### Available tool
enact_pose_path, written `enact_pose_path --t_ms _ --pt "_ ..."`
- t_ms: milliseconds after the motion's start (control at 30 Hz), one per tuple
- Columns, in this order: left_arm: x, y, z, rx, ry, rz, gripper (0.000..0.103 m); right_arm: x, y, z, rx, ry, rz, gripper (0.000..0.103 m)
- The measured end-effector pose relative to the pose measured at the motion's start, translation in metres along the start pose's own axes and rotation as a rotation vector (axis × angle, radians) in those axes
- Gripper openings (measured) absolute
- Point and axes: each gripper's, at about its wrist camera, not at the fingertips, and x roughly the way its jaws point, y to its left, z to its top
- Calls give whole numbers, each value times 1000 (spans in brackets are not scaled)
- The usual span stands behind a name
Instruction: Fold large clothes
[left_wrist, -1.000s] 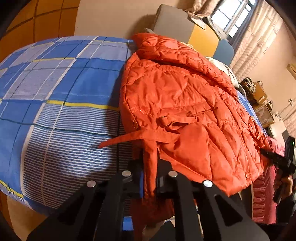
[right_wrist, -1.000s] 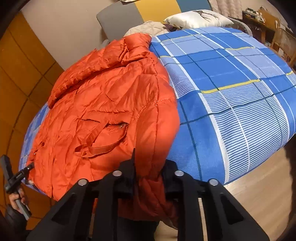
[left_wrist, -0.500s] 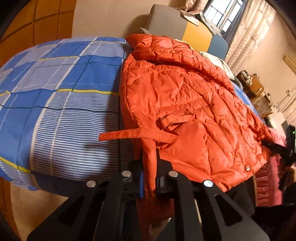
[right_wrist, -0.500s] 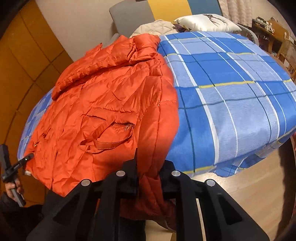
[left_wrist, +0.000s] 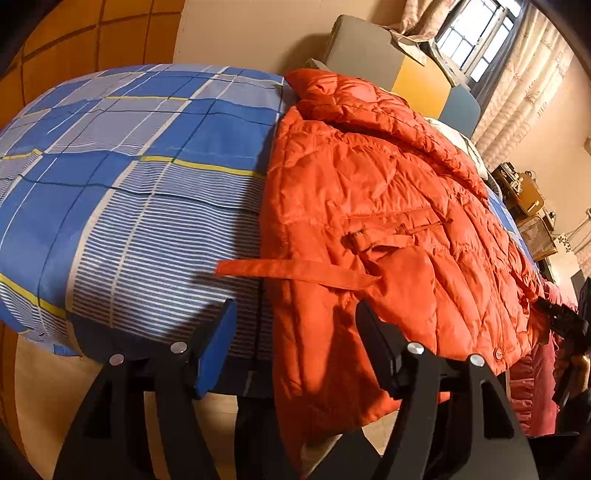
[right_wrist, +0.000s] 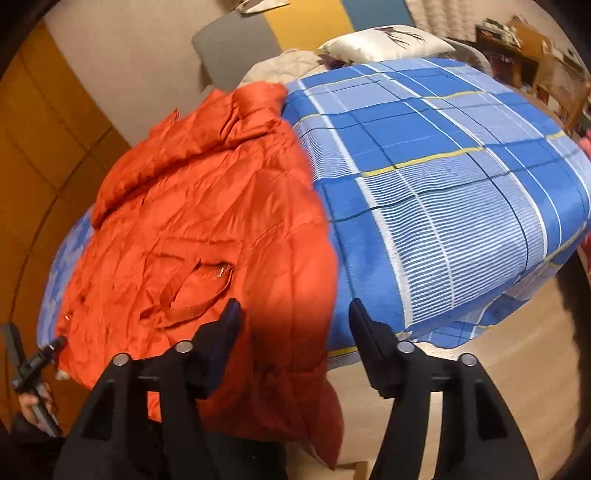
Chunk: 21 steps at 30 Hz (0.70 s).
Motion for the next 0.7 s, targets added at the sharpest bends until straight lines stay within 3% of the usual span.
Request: enact_pose_path --t_ms 133,333,467,500,533,600,700 --pt "5 -10 -8 43 18 -4 66 13 -4 -3 12 33 31 61" --pt "4 -7 -8 20 18 -66 64 27 0 -8 30 69 99 61" --pt "5 -3 -7 0 24 -104 45 34 1 -9 50 75 115 61" --pt "5 -2 -7 -6 25 -109 34 34 3 -9 48 75 113 60" --pt "5 0 -7 -9 26 -117 24 34 3 -10 46 78 116 52" --pt "2 3 -7 -16 20 -133 15 30 6 -11 30 79 114 43" --pt "-6 3 -8 -9 9 -148 11 24 13 -10 -4 78 104 30"
